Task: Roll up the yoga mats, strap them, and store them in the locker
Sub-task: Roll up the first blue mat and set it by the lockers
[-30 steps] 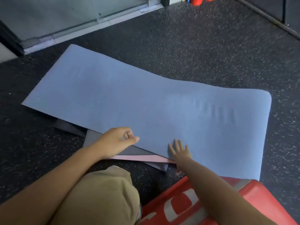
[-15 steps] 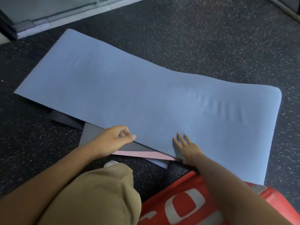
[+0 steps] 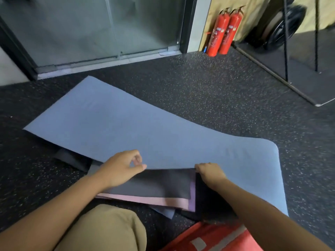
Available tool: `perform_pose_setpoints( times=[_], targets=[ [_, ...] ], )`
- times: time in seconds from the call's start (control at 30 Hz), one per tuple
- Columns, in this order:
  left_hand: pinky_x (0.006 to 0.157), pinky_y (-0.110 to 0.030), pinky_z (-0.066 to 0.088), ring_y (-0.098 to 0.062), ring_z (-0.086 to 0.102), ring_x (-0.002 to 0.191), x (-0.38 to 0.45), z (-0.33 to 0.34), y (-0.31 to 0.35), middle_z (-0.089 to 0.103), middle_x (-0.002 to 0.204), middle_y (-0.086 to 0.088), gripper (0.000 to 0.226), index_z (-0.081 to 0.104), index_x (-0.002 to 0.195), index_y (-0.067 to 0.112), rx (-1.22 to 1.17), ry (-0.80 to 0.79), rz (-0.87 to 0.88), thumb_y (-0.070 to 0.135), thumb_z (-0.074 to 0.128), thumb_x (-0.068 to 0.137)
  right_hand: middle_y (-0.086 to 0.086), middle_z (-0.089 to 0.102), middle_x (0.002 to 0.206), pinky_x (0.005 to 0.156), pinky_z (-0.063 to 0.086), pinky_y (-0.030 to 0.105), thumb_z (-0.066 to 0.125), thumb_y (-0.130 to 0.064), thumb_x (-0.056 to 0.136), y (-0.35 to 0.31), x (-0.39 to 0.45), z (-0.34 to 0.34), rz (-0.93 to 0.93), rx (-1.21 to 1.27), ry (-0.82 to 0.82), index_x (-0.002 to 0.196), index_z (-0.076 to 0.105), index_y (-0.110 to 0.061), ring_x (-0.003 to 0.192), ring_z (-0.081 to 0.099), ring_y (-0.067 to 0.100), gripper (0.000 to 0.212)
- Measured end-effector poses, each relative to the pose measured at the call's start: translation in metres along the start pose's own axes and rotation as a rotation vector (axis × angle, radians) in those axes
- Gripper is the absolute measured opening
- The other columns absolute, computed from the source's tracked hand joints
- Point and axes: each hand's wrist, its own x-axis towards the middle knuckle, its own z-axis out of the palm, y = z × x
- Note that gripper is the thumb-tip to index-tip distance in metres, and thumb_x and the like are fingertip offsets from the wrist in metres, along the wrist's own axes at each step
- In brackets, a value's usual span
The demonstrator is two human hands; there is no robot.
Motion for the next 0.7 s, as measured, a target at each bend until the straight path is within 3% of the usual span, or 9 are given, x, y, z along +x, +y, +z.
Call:
perform_pose_setpoints(
  times=[0.07,0.17,0.3,0.4,0.5,0.6,0.67,0.7],
  targets=[
    [0.082,-0.017,0.043,0.008,0.055,0.094,-0.005,-0.003,0.020,0.059,0.122,0.019,0.025,0.060,0.115,0.032,0.073,0.057,0.072,0.049,0.063,0.097,0.007,0.069,0.116,0.076,0.046,0.037,0.047,-0.010,0.098,0.003,-0.007,-0.037,0.004,-0.017,0.092,0.114,0.060,-0.016,0.109,0.065,0.032,0.021],
    [0.102,-0.032,0.043,-0.011,0.048,0.127,-0.003,0.000,0.054,0.049,0.141,0.015,0.046,0.051,0.140,0.032,0.169,0.190,0.151,0.049,0.061,0.098,0.006,0.068,0.109,0.066,0.035,0.034,0.048,-0.005,0.095,0.002,-0.018,-0.096,-0.019,-0.053,0.227,0.111,0.058,-0.017,0.102,0.064,0.032,0.023],
    [0.109,-0.036,0.040,-0.019,0.044,0.135,0.008,0.009,0.094,0.049,0.148,0.011,0.061,0.043,0.152,0.028,0.214,0.351,0.234,0.048,0.063,0.098,0.005,0.068,0.093,0.060,0.032,0.033,0.061,-0.004,0.088,-0.010,-0.036,-0.155,-0.167,-0.055,0.441,0.098,0.060,-0.016,0.088,0.064,0.030,0.015],
    [0.101,-0.040,0.047,-0.024,0.056,0.123,0.019,0.009,0.104,0.062,0.136,0.005,0.050,0.057,0.142,0.023,0.253,0.465,0.228,0.042,0.067,0.096,-0.005,0.059,0.061,0.045,0.024,0.025,0.091,-0.006,0.057,-0.021,-0.046,-0.182,-0.217,-0.111,0.568,0.072,0.056,-0.021,0.054,0.058,0.022,0.040],
    [0.078,-0.039,0.052,-0.025,0.068,0.094,0.023,0.001,0.105,0.074,0.102,0.003,0.022,0.073,0.111,0.020,0.243,0.610,0.234,0.035,0.071,0.095,-0.007,0.054,0.053,0.042,0.022,0.024,0.095,-0.013,0.051,-0.021,-0.055,-0.195,-0.178,-0.104,0.630,0.068,0.055,-0.024,0.049,0.054,0.020,0.045],
    [0.061,-0.035,0.050,-0.024,0.065,0.074,0.024,-0.008,0.111,0.070,0.082,0.004,0.014,0.073,0.092,0.019,0.262,0.673,0.256,0.033,0.072,0.095,-0.005,0.058,0.058,0.045,0.025,0.026,0.090,-0.016,0.066,-0.017,-0.068,-0.202,-0.178,-0.087,0.653,0.074,0.059,-0.021,0.056,0.057,0.022,0.033],
    [0.058,-0.032,0.047,-0.022,0.062,0.073,0.025,-0.013,0.121,0.068,0.080,0.003,0.017,0.070,0.090,0.018,0.295,0.682,0.280,0.032,0.066,0.099,0.002,0.067,0.079,0.054,0.041,0.034,0.069,-0.020,0.093,-0.015,-0.080,-0.207,-0.145,0.011,0.623,0.093,0.063,-0.016,0.077,0.062,0.028,0.007],
    [0.058,-0.031,0.044,-0.022,0.061,0.073,0.026,-0.015,0.126,0.067,0.081,0.003,0.018,0.069,0.090,0.018,0.293,0.689,0.284,0.031,0.063,0.101,0.004,0.068,0.090,0.063,0.047,0.038,0.059,-0.021,0.100,-0.015,-0.087,-0.212,-0.096,0.065,0.575,0.103,0.062,-0.016,0.088,0.062,0.030,0.007]
  ],
)
